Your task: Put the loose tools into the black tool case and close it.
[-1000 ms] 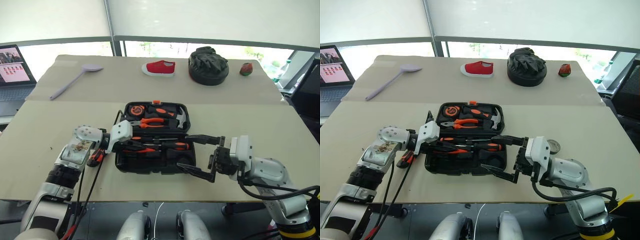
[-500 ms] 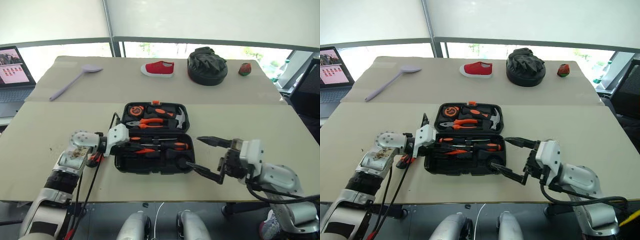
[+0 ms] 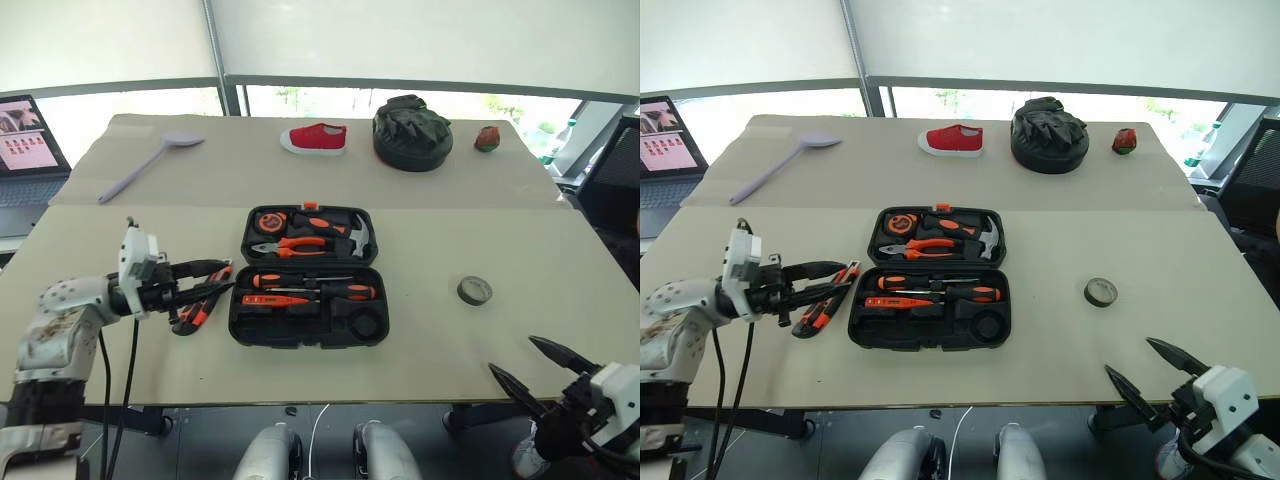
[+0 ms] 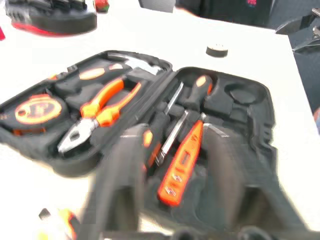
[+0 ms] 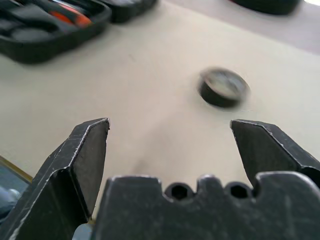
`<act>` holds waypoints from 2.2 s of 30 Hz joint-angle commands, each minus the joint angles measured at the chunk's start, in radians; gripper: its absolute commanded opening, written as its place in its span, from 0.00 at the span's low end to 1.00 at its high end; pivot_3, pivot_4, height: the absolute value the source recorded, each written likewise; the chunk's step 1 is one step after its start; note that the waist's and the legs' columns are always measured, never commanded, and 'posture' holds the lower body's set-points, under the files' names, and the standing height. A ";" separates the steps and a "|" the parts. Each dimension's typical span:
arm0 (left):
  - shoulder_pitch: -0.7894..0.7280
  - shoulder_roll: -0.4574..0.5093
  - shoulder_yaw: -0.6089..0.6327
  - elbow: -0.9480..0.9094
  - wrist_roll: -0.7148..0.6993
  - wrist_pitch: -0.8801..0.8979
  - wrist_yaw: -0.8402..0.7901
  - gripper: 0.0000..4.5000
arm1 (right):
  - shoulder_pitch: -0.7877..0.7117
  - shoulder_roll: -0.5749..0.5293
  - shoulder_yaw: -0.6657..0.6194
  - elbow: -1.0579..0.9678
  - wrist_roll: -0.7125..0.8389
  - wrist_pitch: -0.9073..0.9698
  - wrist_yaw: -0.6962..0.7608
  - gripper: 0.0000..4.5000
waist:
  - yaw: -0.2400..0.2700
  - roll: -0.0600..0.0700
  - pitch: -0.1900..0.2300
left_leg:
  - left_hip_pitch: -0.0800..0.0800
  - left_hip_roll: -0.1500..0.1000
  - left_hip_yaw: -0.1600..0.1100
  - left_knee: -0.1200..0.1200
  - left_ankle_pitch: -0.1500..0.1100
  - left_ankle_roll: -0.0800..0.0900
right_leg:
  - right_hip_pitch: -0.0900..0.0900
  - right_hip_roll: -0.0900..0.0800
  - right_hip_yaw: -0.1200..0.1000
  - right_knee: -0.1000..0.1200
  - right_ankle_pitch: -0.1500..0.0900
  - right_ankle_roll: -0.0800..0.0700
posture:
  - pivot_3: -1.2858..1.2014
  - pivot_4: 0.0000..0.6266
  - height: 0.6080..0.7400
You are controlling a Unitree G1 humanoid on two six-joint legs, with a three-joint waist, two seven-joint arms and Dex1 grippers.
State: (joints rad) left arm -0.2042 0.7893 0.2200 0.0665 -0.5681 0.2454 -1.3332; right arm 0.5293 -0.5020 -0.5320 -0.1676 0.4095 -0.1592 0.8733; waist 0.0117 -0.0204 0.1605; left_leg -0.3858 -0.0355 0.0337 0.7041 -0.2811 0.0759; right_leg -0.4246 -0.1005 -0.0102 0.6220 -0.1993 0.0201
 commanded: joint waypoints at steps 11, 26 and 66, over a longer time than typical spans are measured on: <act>0.022 -0.070 -0.086 -0.353 -0.106 0.069 0.039 0.99 | -0.580 -0.436 0.360 0.173 -0.213 0.375 0.087 1.00 | -0.001 0.001 0.000 | 0.001 0.001 0.001 -0.007 0.003 0.000 | 0.000 0.001 0.000 -0.003 -0.001 -0.003 | 0.52 0.24 1.00; 0.258 -0.003 0.202 -0.171 -0.031 0.001 0.151 0.99 | -0.689 -0.195 0.372 0.077 0.097 0.116 0.295 1.00 | -0.012 0.001 0.001 | 0.001 0.003 0.001 -0.010 0.002 0.001 | 0.001 0.004 -0.002 -0.010 0.000 -0.002 | 0.52 0.24 1.00; 0.144 -0.074 -0.067 -0.310 0.166 0.535 0.876 0.42 | -0.633 -0.044 0.468 -0.170 0.104 0.096 0.192 1.00 | -0.003 0.000 -0.001 | 0.004 0.003 0.002 -0.012 -0.003 -0.016 | 0.000 0.002 -0.002 -0.007 0.002 -0.004 | 0.52 0.24 1.00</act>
State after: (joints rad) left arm -0.0656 0.7196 0.1718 -0.2756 -0.4456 0.8022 -0.4665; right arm -0.0995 -0.5420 -0.0526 -0.2956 0.4948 -0.0618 1.0762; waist 0.0091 -0.0207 0.1600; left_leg -0.3814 -0.0321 0.0353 0.6924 -0.2842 0.0602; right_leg -0.4242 -0.0984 -0.0123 0.6148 -0.1973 0.0156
